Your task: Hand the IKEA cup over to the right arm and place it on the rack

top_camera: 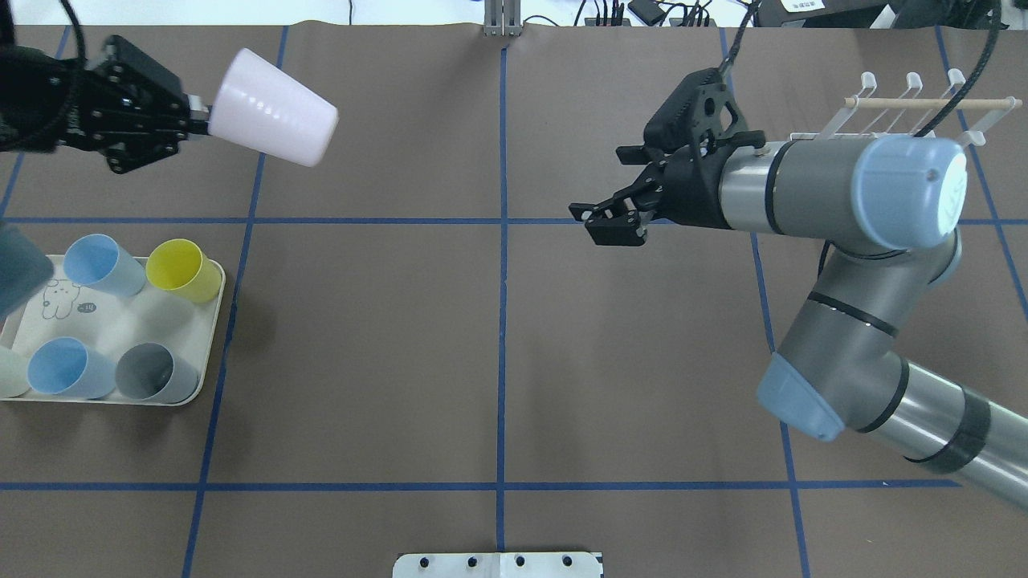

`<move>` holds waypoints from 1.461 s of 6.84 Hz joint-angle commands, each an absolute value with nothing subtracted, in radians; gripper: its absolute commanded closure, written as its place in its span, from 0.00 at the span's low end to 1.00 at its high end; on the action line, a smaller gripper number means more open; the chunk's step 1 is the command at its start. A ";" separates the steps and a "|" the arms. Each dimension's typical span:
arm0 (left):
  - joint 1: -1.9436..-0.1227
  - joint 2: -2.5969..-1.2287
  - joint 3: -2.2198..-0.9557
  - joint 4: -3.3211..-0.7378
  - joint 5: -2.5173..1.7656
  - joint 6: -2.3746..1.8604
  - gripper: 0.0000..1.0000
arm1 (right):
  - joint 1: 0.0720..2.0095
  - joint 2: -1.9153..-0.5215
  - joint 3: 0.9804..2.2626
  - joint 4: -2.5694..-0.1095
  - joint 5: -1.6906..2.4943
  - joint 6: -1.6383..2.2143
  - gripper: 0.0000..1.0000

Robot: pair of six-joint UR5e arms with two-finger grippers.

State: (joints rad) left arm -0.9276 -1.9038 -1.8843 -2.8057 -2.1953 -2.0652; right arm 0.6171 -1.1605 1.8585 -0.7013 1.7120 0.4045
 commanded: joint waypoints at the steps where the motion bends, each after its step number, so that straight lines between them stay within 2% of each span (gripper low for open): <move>1: -0.832 -1.951 -1.879 -2.804 -2.114 -2.100 1.00 | 0.523 -1.149 1.847 -0.577 1.657 0.324 0.02; 3: -0.721 -2.003 -1.846 -2.803 -1.981 -2.099 1.00 | 0.503 -1.132 1.858 -0.571 1.657 0.258 0.02; 5: -0.710 -2.023 -1.795 -2.807 -1.954 -2.092 1.00 | 0.502 -1.132 1.868 -0.569 1.655 0.256 0.02; 10: -0.698 -2.014 -1.784 -2.812 -1.956 -2.041 1.00 | 0.502 -1.135 1.879 -0.569 1.655 0.253 0.02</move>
